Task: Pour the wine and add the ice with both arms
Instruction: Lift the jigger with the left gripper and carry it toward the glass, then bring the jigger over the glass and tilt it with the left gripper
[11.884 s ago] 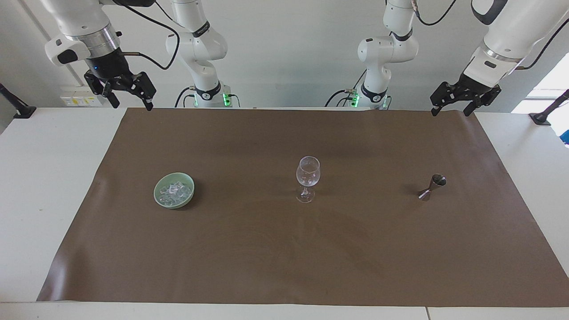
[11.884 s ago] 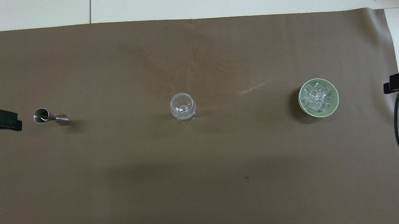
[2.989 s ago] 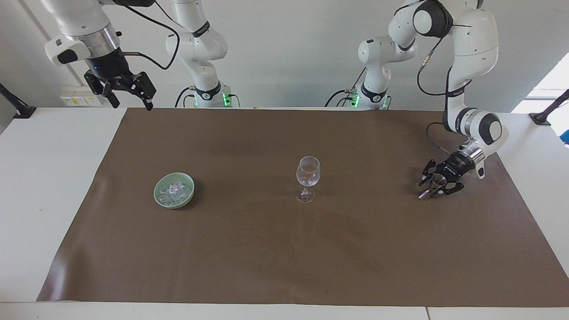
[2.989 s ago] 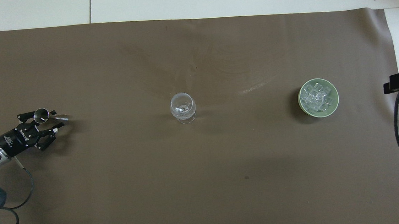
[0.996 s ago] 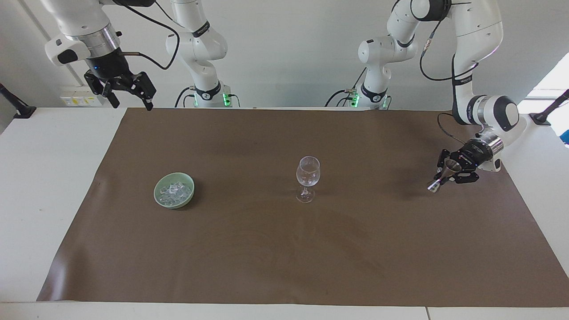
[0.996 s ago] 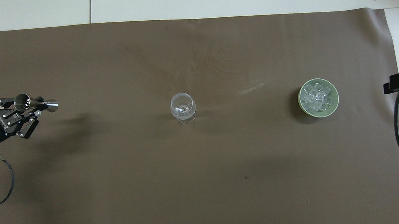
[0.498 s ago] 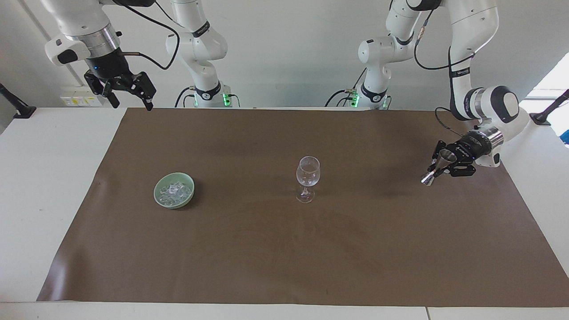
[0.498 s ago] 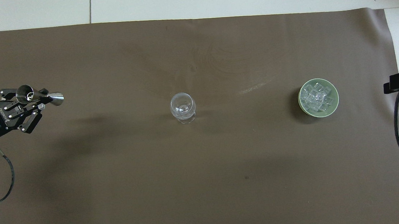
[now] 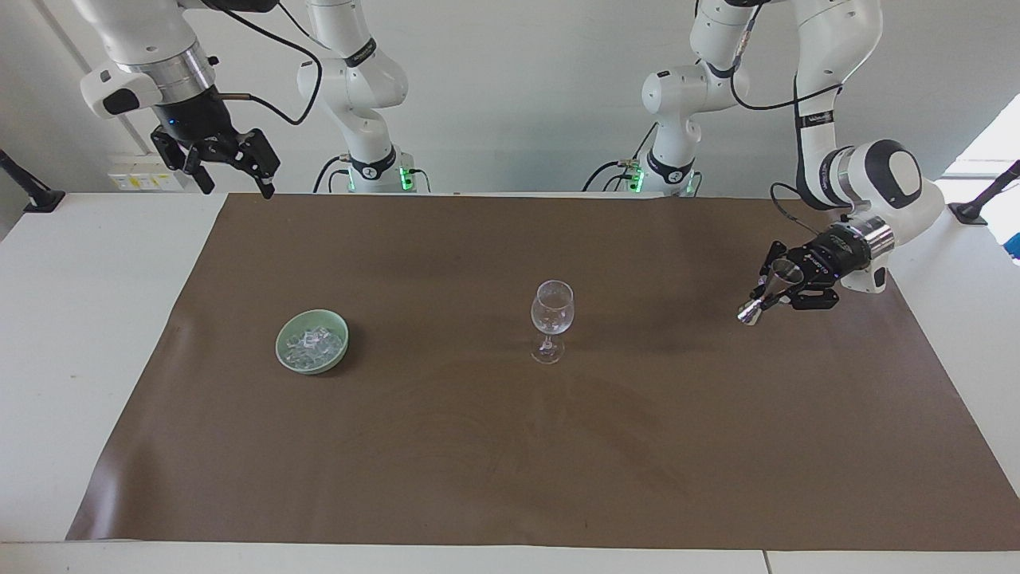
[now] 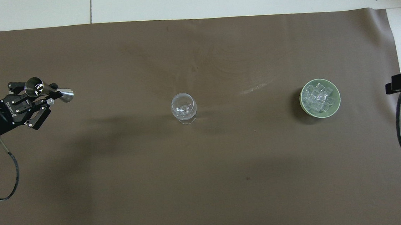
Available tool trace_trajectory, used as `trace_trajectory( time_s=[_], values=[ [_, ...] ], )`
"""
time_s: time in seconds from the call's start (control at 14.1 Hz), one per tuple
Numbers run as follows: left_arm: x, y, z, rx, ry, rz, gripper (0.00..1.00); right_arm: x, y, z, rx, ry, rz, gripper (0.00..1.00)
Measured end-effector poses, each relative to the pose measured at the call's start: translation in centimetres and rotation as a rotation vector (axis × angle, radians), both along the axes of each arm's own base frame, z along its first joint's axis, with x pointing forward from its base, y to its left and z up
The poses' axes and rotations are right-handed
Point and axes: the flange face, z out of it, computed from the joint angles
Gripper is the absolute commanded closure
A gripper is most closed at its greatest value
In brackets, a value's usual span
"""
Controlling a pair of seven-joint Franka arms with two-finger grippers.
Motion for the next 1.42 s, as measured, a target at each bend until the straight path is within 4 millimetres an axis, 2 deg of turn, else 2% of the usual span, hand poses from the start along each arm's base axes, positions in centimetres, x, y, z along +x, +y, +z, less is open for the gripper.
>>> trace_trajectory(
  time_s=[0.36,0.64,0.93,1.42],
  values=[
    [-0.1,-5.1,1.7,0.026,-0.003,-0.047,1.00,0.0,0.0,0.0,0.000,0.000,0.000,0.00],
    [-0.5,-6.9,2.3,0.053,-0.010,-0.050,1.00,0.0,0.0,0.0,0.000,0.000,0.000,0.00],
    [-0.7,-9.8,3.2,0.089,-0.003,-0.049,1.00,0.0,0.0,0.0,0.000,0.000,0.000,0.00],
    [-1.3,-15.4,2.8,0.137,0.050,-0.063,1.00,0.0,0.0,0.0,0.000,0.000,0.000,0.00]
  ],
)
